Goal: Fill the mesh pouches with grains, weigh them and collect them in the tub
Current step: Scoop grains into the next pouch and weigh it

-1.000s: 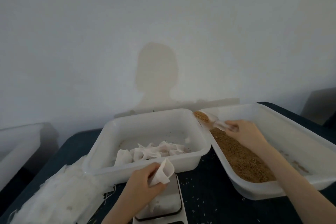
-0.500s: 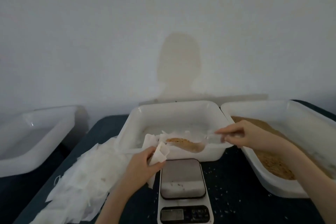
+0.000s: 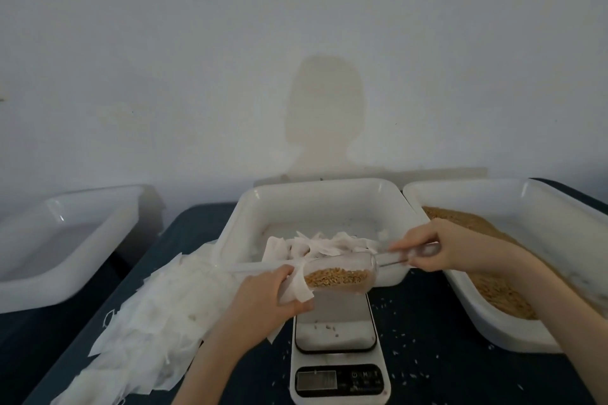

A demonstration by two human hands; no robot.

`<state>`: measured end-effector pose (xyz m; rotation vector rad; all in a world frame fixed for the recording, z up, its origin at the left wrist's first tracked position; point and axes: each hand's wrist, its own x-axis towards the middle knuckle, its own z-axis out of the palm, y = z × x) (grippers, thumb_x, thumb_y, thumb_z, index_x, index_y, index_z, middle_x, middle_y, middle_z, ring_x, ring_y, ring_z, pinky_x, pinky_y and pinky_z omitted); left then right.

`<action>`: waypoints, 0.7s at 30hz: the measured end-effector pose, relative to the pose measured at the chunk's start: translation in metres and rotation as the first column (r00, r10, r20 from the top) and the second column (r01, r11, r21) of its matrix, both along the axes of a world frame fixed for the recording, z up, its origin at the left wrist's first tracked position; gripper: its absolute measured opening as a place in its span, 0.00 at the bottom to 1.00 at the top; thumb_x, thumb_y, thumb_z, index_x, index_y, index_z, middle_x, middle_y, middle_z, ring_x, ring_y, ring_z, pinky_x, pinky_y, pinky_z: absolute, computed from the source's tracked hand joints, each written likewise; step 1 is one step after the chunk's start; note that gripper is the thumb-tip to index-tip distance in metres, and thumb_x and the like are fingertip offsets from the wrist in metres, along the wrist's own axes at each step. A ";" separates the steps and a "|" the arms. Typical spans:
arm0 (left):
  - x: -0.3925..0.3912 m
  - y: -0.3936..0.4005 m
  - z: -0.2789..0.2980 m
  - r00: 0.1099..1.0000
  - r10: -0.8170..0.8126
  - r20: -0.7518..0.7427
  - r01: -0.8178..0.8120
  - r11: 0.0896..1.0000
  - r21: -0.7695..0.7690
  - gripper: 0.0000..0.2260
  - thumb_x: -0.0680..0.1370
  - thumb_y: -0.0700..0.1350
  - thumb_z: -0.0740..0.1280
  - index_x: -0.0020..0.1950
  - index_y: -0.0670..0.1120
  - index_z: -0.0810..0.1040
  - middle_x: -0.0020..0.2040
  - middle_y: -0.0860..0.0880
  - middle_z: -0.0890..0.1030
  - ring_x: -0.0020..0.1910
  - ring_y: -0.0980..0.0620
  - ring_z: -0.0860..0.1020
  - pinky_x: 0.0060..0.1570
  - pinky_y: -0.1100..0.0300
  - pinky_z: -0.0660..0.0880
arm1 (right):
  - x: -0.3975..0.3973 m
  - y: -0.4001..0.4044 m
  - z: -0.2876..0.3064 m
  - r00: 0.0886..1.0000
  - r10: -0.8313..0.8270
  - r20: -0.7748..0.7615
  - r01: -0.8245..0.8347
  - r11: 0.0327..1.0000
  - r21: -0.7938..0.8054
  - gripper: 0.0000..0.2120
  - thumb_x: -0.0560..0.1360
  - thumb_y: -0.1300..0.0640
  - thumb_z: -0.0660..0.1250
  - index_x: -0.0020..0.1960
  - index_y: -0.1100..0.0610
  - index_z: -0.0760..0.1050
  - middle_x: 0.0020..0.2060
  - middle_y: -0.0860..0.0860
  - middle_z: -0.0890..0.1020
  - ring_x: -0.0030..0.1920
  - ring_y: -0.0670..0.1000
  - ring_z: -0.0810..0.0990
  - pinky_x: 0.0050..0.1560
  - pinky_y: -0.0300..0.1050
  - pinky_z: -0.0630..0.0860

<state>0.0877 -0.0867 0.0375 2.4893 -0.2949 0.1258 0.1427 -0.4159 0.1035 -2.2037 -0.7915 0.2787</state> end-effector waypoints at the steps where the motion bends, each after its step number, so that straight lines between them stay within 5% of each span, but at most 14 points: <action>1: 0.000 -0.001 0.000 1.000 -0.004 0.013 0.004 1.000 0.020 0.25 0.63 0.70 0.64 0.56 0.62 0.74 0.46 0.64 0.79 0.45 0.66 0.76 0.45 0.68 0.72 | 0.000 0.000 0.000 1.000 0.005 -0.002 -0.005 1.000 -0.002 0.17 0.74 0.60 0.68 0.55 0.38 0.81 0.43 0.43 0.83 0.45 0.41 0.80 0.50 0.30 0.73; 5: 0.002 -0.002 -0.002 0.999 -0.030 0.040 0.026 0.996 0.087 0.30 0.67 0.69 0.62 0.67 0.62 0.70 0.55 0.63 0.78 0.54 0.62 0.74 0.57 0.57 0.73 | -0.002 0.001 -0.001 1.000 0.011 0.006 -0.011 0.999 -0.033 0.19 0.73 0.59 0.68 0.54 0.36 0.81 0.45 0.40 0.84 0.46 0.41 0.81 0.50 0.28 0.72; 10: 0.000 -0.009 -0.006 1.000 -0.028 -0.010 0.028 0.996 0.080 0.30 0.68 0.68 0.64 0.68 0.64 0.65 0.59 0.60 0.73 0.59 0.56 0.71 0.61 0.53 0.70 | -0.006 0.003 -0.001 1.000 0.006 0.027 -0.004 0.998 -0.060 0.18 0.72 0.56 0.67 0.53 0.33 0.80 0.44 0.39 0.84 0.46 0.49 0.81 0.51 0.33 0.75; 17: -0.009 -0.012 -0.002 0.993 -0.093 -0.073 0.094 0.996 0.010 0.34 0.69 0.66 0.67 0.71 0.62 0.60 0.62 0.64 0.68 0.61 0.62 0.68 0.60 0.64 0.66 | -0.009 0.004 -0.004 0.999 -0.035 0.041 0.037 0.997 -0.065 0.20 0.72 0.59 0.68 0.52 0.33 0.80 0.41 0.41 0.85 0.38 0.51 0.77 0.47 0.41 0.76; 21: -0.004 -0.011 0.004 0.995 -0.077 -0.064 0.076 0.997 -0.018 0.31 0.71 0.63 0.68 0.72 0.61 0.63 0.59 0.67 0.68 0.54 0.74 0.67 0.49 0.75 0.66 | -0.008 0.002 -0.002 0.998 -0.057 0.014 0.057 0.998 -0.031 0.18 0.72 0.59 0.68 0.53 0.36 0.81 0.39 0.49 0.85 0.37 0.53 0.73 0.45 0.44 0.73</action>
